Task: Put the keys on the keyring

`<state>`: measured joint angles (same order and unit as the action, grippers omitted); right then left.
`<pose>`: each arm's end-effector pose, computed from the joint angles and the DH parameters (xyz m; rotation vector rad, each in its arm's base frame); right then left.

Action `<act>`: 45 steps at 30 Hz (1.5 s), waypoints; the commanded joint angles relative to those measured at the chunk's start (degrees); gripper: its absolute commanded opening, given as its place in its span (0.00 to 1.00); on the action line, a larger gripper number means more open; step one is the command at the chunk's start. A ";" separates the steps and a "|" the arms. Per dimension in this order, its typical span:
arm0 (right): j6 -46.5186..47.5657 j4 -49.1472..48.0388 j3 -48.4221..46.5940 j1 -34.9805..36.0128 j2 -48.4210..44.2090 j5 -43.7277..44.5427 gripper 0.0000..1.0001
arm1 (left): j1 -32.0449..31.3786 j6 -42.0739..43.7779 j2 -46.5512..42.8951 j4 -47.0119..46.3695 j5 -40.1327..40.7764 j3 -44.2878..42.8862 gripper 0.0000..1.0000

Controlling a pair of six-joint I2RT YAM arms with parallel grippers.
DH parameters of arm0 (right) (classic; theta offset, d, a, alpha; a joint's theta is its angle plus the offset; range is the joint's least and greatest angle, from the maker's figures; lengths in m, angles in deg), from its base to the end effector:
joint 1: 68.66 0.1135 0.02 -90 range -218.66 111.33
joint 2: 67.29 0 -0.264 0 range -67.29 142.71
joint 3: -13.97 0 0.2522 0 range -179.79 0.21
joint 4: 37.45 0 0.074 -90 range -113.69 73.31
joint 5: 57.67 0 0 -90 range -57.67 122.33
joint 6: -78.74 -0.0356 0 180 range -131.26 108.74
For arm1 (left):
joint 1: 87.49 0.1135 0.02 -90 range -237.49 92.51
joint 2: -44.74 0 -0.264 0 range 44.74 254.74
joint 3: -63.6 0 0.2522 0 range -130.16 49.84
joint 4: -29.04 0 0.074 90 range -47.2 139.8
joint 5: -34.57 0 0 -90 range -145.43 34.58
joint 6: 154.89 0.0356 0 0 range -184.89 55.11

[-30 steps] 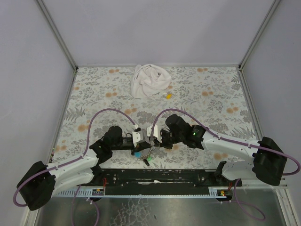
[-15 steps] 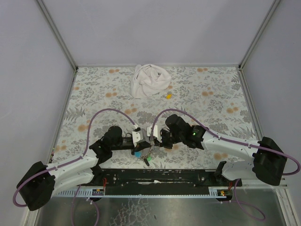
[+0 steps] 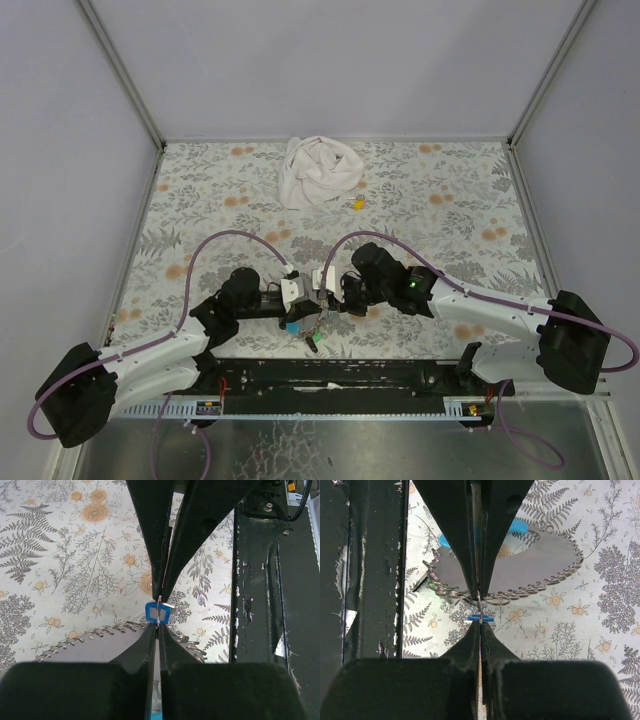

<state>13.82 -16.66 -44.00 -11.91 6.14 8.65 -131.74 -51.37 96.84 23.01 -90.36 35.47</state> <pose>0.1381 0.2368 0.2363 -1.6424 1.5326 0.7594 0.1193 -0.1447 0.1876 1.2881 1.4420 -0.9350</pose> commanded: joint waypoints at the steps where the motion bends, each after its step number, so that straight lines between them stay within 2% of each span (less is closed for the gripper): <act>1: -0.10 -1.00 -2.33 0.85 -1.36 -2.97 0.00 | 0.13 -0.74 -0.28 -5.39 0.94 -1.67 0.00; 30: -0.66 0.01 -1.94 0.94 -1.90 -0.66 0.00 | 0.13 -0.34 -1.16 -4.29 2.76 -1.62 0.00; 45: -1.98 -1.74 -1.67 0.92 -2.07 1.62 0.00 | 0.10 -0.02 -0.41 -4.52 -0.04 -1.89 0.00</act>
<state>12.70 -16.42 -44.00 -11.59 5.92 9.94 -131.74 -52.11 96.23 23.01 -88.72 35.47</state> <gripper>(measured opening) 0.011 0.010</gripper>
